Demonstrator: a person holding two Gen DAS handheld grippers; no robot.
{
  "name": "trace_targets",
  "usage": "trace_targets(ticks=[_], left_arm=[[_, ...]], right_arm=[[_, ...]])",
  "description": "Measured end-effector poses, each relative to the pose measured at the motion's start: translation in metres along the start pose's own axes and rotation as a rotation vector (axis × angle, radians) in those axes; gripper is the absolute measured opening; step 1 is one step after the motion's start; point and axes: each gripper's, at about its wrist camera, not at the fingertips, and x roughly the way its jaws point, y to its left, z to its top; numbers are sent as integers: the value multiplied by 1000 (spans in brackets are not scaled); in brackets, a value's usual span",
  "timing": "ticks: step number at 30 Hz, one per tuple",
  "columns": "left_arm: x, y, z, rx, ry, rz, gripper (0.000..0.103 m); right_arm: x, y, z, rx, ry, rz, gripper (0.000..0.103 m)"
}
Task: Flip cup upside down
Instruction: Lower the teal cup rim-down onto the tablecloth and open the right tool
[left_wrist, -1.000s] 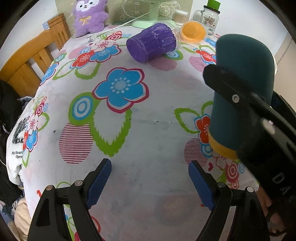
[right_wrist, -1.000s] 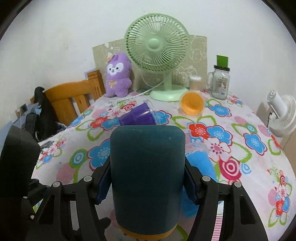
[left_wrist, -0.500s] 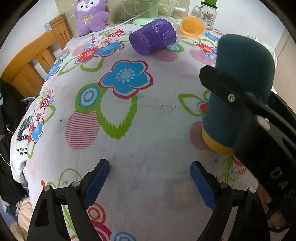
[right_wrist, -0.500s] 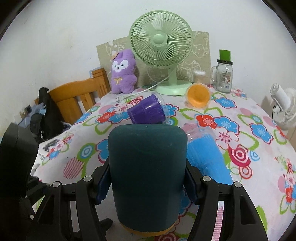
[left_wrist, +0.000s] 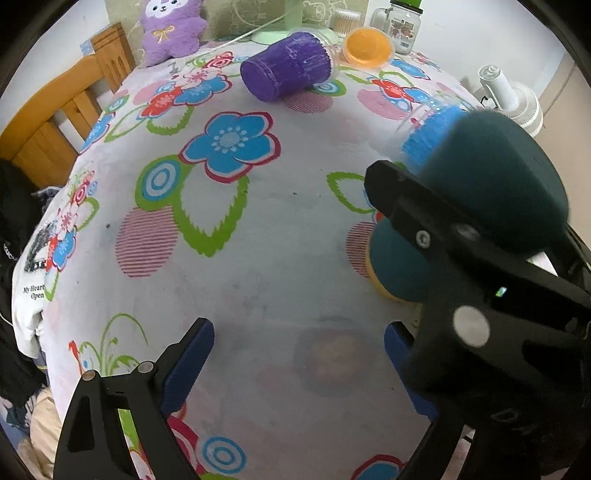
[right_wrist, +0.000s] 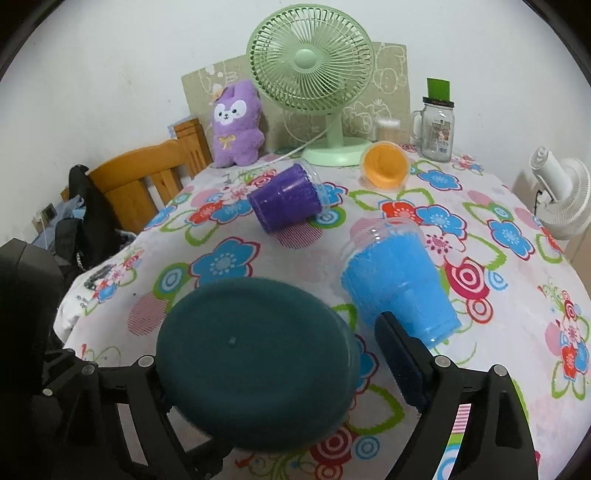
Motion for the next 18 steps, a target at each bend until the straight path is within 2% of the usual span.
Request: trace_targets(ticks=[6,9,14,18], left_arm=[[-9,-4,-3,9,9,-19,95],[-20,-5,-3,10,3,-34,95],[-44,-7,-4,18,-48,-48,95],[-61,-6,-6,-5,-98,-59,95]], right_arm=[[-7,-1,2,20,33,-17,91],[-17,-2,7,33,50,-28,95],[-47,-4,20,10,58,-44,101],[-71,-15,31,-9,53,-61,102]])
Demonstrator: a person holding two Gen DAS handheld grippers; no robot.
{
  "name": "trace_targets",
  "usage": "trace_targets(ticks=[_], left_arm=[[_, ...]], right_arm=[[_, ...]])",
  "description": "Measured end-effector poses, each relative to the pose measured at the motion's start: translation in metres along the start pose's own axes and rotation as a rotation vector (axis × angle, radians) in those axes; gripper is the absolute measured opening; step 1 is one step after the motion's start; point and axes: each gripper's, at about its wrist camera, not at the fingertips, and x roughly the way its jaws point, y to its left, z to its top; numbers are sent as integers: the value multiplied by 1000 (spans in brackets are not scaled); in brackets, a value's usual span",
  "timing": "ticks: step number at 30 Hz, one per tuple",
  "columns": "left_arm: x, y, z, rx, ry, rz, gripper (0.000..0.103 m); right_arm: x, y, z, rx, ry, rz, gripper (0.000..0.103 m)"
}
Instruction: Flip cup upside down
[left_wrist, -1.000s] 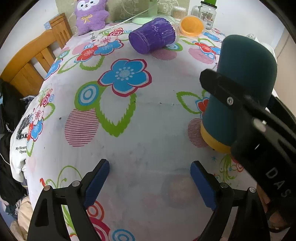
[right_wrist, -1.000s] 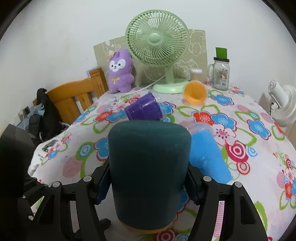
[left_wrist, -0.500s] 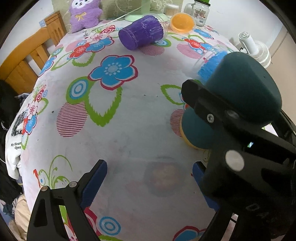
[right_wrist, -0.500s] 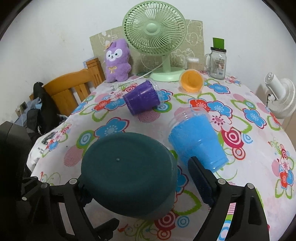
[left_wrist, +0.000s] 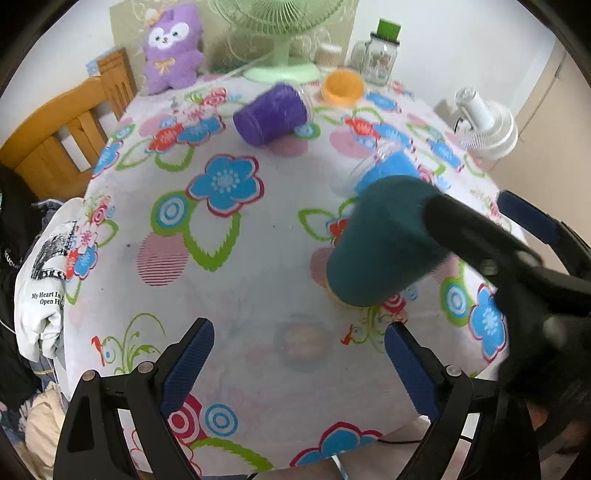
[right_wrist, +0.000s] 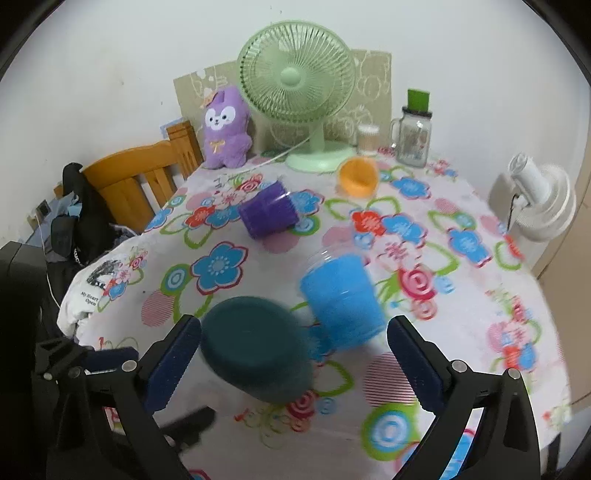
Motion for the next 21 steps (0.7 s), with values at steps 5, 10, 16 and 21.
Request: trace_targets(ticks=[5,10,16,21], left_arm=[[-19,2,1,-40,-69,-2,100],[-26,1,0,-62,-132,43,103],[-19,1,-9,-87,-133,68,103],[-24,-3,-11,-95,-164,86,103]], right_arm=[[-22,-27,6,36,9,-6,103],[-30,-50,3,22,19,-34,103],[-30,-58,-13,-50,23,-49,103],[-31,-62,-25,-49,40,-63,103]])
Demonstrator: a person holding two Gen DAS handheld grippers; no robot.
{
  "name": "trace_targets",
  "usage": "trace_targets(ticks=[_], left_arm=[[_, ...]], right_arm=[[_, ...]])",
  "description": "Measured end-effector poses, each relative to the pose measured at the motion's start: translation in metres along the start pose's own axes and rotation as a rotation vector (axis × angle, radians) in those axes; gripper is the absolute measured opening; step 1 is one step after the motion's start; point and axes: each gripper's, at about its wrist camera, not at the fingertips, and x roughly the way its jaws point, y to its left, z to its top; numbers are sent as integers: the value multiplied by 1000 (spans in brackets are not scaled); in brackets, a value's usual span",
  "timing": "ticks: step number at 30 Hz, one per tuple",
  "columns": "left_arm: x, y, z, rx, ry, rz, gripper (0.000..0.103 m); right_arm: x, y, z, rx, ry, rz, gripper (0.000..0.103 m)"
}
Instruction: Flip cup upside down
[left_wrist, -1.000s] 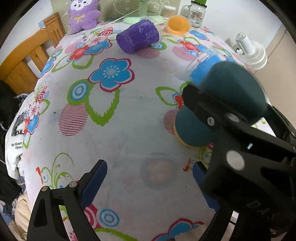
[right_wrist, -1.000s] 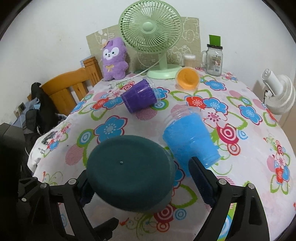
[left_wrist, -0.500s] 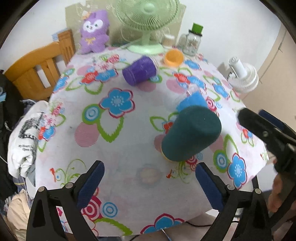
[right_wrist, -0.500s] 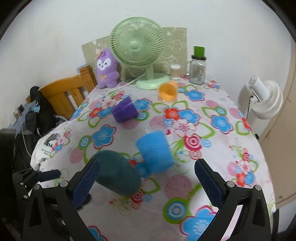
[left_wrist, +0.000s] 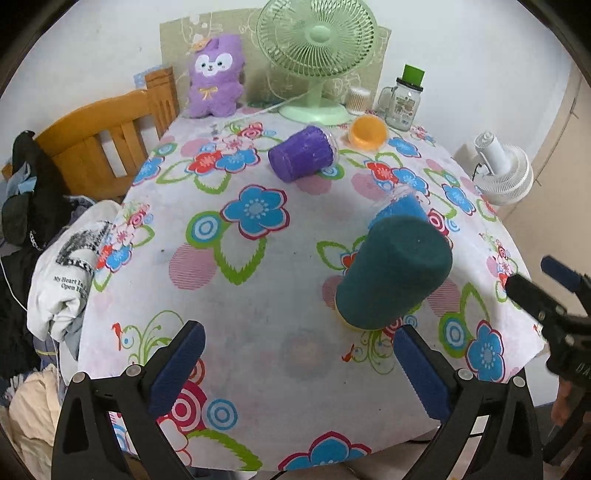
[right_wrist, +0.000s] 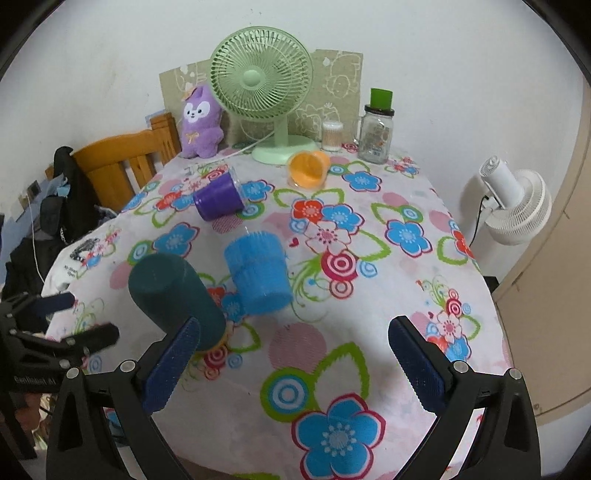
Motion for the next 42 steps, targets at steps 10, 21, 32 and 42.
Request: trace_targets(ticks=[10,21,32,42], left_arm=[[-6,-7,-6,4,-26,-10,103],[-13,-12,-8,7,-55,-27,103],[-21,-13,-9,-1,-88,-14,103],[-23,-15,-5,5,-103,-2,103]], right_arm=[[-5,-1,-9,-10,-8,-11,103],[-15,-10,-14,29,-36,-33,103],[-21,-13,-15,34,-60,-33,103],[-23,-13,-12,27,-75,-35,103]])
